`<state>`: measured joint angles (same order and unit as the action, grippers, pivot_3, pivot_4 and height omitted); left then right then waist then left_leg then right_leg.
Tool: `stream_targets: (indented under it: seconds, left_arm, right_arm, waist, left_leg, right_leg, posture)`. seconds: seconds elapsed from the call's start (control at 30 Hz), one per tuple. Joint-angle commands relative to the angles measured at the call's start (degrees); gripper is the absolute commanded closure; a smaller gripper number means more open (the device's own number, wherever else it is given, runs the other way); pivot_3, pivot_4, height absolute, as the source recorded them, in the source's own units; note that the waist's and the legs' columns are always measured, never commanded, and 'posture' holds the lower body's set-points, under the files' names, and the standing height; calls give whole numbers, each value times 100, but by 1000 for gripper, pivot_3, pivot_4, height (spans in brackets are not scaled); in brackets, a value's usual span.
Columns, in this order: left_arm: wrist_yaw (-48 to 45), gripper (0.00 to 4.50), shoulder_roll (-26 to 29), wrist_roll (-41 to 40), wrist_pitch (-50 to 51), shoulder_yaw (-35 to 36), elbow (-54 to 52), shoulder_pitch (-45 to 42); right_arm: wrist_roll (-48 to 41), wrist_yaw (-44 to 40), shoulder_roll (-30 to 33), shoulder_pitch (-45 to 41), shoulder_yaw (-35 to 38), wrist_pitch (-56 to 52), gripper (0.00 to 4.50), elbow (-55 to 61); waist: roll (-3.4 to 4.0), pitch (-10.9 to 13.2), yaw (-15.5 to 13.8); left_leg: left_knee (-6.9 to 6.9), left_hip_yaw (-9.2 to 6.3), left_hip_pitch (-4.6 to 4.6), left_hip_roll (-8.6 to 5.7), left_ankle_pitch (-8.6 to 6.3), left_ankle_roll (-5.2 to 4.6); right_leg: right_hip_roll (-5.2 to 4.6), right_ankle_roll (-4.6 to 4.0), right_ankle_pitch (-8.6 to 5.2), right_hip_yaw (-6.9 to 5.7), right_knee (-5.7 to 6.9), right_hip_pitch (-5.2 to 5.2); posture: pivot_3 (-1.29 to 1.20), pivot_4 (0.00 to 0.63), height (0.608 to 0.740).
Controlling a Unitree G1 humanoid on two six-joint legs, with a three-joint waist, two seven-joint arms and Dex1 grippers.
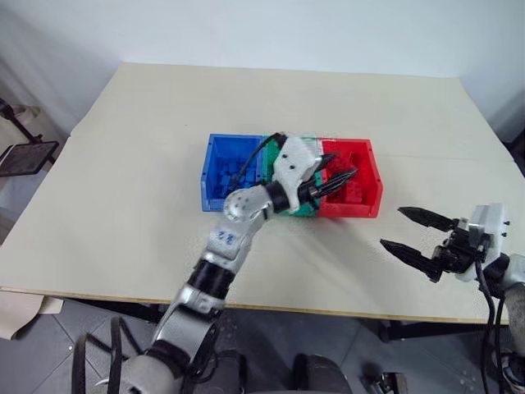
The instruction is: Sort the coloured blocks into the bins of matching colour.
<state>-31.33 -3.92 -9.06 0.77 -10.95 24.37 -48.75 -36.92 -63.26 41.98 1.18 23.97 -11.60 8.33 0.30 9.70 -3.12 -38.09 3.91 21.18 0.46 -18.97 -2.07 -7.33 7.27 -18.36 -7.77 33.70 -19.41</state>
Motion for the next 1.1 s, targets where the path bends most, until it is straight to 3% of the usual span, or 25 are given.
stream_targets:
  seconds: [0.03, 0.17, 0.3, 0.33, 0.47, 0.63, 0.73, 0.87, 1.0, 1.1]
  left_arm:
    - [242, 2659, -292, 86, -970, 370, 1735, -1070]
    - [306, 1416, -420, 122, -1681, 673, 3275, -1940]
    - [238, 200, -422, 252, -2059, 785, 3934, -2264]
    - [136, 29, -419, 236, -2105, 813, 3965, -2263]
    - [-222, 29, -298, 262, -2190, 806, 3667, -1952]
    - [-784, 29, 125, 129, -1442, 592, 1583, -661]
    - [-964, 29, 614, 23, -331, 323, -631, 677]
    - [-856, 29, 1262, -218, 1112, 297, -2817, 1901]
    - [-807, 29, 2136, -634, 2291, 720, -4541, 2974]
    - [-916, 29, 3007, -1093, 3025, 1517, -5537, 3865]
  right_arm:
    - [-159, 219, -110, 186, 230, -4, 0, 438]
    - [-191, 397, -198, 273, 261, 2, 0, 648]
    - [-197, 466, -202, 301, 249, 1, 0, 716]
    - [-200, 470, -197, 294, 239, 2, 0, 713]
    - [-175, 354, -129, 43, 66, 4, 0, 524]
    - [-38, -68, 23, -576, -284, 30, 0, -5]
    - [57, -478, 141, -978, -549, 91, 0, -411]
    - [161, -1035, 269, -1470, -854, 137, 0, -886]
    - [412, -1814, 456, -2052, -1287, 291, 0, -1433]
    - [613, -2474, 503, -2779, -1695, 418, 0, -2065]
  waist:
    - [-6, 3, 2]
    - [-10, 6, 16]
    - [-11, 6, 13]
    - [-11, 6, 14]
    - [-12, 7, 23]
    - [-6, 4, 104]
    - [-3, 2, 181]
    - [-1, 1, 186]
    - [1, 0, 177]
    - [2, 0, 200]
  left_leg:
    - [-1, 2, 2, 0, 0, -1]
    - [6, 14, 2, -1, 0, -2]
    - [6, 13, 1, -2, 1, -2]
    - [6, 13, 1, -2, 1, -2]
    - [5, 14, 4, -3, 1, -3]
    - [4, 12, -1, 1, 2, -1]
    - [3, 6, -1, 7, 3, 1]
    - [-3, 0, -1, 12, 4, 2]
    - [-7, -21, 0, 7, 3, 0]
    - [-5, -25, -2, 10, 2, 0]
  right_leg:
    - [0, 0, 0, -1, -3, -3]
    - [-2, 2, -1, 0, -4, -10]
    - [-2, 3, 0, -1, -2, -10]
    - [-2, 3, 0, -1, -2, -11]
    - [-2, 3, 0, 0, 2, -16]
    - [0, 3, 0, 1, 12, -17]
    - [5, 2, 0, 3, 17, -17]
    - [5, 2, 0, 8, 18, -14]
    - [-10, 1, -1, 33, 12, 3]
    - [-19, 0, -2, 40, 8, 4]
  posture:
    - [0, 150, 740]
    - [0, 150, 740]
    - [0, 150, 740]
    - [0, 150, 740]
    - [0, 150, 740]
    - [0, 150, 740]
    - [0, 150, 740]
    - [0, 150, 740]
    - [0, 150, 740]
    - [0, 150, 740]
